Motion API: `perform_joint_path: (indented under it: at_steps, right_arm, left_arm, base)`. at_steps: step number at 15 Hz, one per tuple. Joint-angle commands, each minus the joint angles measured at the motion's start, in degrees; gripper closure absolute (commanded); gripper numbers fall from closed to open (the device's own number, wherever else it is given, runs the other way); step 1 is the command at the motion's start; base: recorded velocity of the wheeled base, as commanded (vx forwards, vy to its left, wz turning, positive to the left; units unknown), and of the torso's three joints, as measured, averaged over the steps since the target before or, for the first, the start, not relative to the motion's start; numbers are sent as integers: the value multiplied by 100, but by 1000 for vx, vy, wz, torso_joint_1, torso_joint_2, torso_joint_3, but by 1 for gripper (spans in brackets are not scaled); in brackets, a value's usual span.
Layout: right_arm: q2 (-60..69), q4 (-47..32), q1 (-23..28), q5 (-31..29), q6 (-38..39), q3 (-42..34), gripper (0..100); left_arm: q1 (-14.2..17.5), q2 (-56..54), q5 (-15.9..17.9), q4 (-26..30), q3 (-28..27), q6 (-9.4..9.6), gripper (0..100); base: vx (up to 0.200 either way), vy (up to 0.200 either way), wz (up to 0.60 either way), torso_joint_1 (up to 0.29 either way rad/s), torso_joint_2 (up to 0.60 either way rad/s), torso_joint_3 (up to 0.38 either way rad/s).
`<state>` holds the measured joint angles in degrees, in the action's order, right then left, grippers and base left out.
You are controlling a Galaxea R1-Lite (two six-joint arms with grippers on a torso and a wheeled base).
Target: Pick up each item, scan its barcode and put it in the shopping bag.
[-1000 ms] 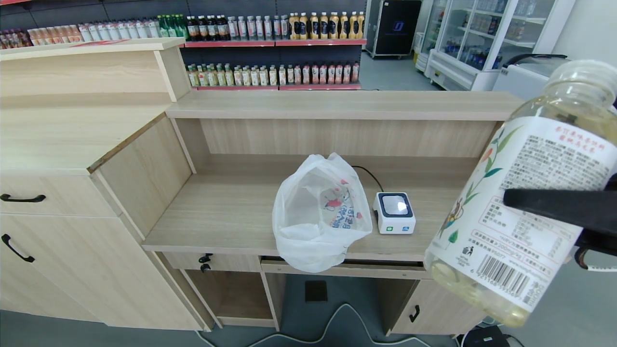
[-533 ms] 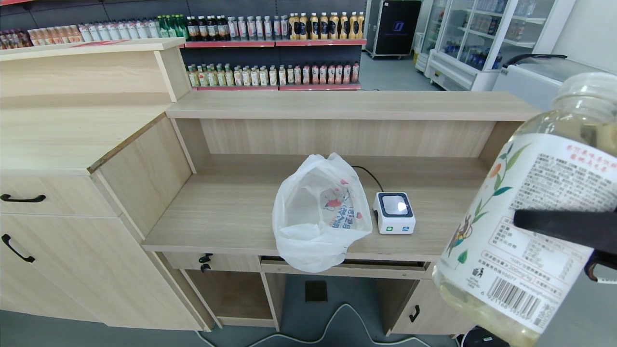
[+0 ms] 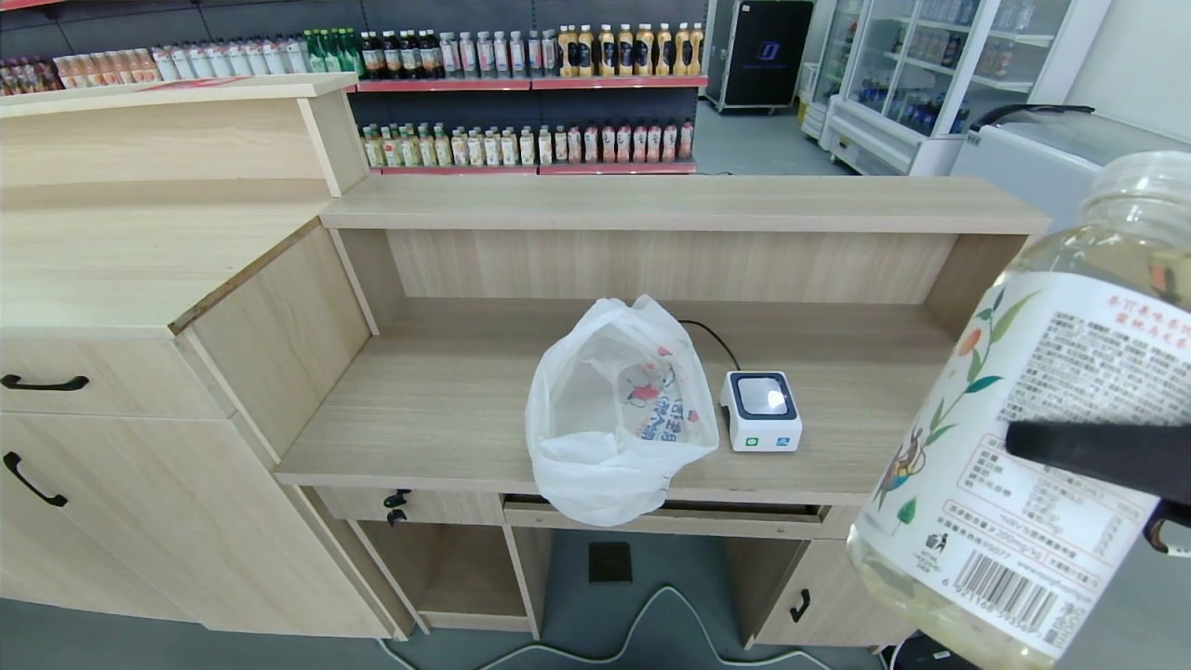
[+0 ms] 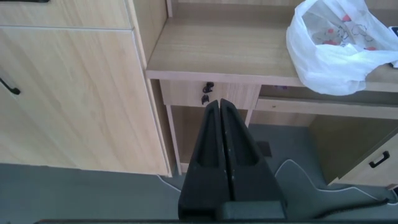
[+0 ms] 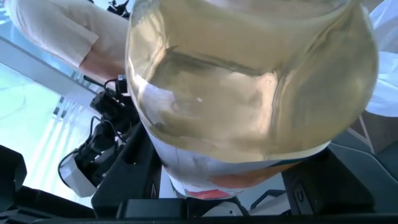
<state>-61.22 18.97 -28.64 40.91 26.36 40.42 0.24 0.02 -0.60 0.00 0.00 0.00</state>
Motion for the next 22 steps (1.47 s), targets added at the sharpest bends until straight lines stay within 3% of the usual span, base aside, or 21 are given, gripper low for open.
perform_joint_path:
  at_steps: [1,4,6,8,11,14,18,22]
  right_arm:
    - [-4,2,-2,-4,1,9,100]
    - [-48,2,253,-31,-175,9,100]
    - [-355,10,886,-329,-1106,1,100]
    - [-900,98,1633,-1463,-2038,45,100]
    - [-1577,485,2661,-3230,-2750,132,100]
    - [-1999,1390,3171,-3898,-3928,-131,100]
    - [-2623,3104,3637,-4021,-5167,-580,100]
    - [-2895,3693,3953,-4003,-6081,-703,100]
  left_arm:
    - [2,-2,-2,0,0,0,100]
    - [2,-2,-2,0,0,0,100]
    - [2,-2,-2,0,0,0,100]
    - [2,-2,-2,0,0,0,100]
    - [2,-2,-2,0,0,0,100]
    - [2,-2,-2,0,0,0,100]
    - [2,-2,-2,0,0,0,100]
    - [2,-2,-2,0,0,0,100]
  base:
    - [0,0,0,0,0,0]
    - [0,0,0,0,0,0]
    - [0,0,0,0,0,0]
    - [0,0,0,0,0,0]
    - [0,0,0,0,0,0]
    - [0,0,0,0,0,0]
    - [0,0,0,0,0,0]
    - [0,0,0,0,0,0]
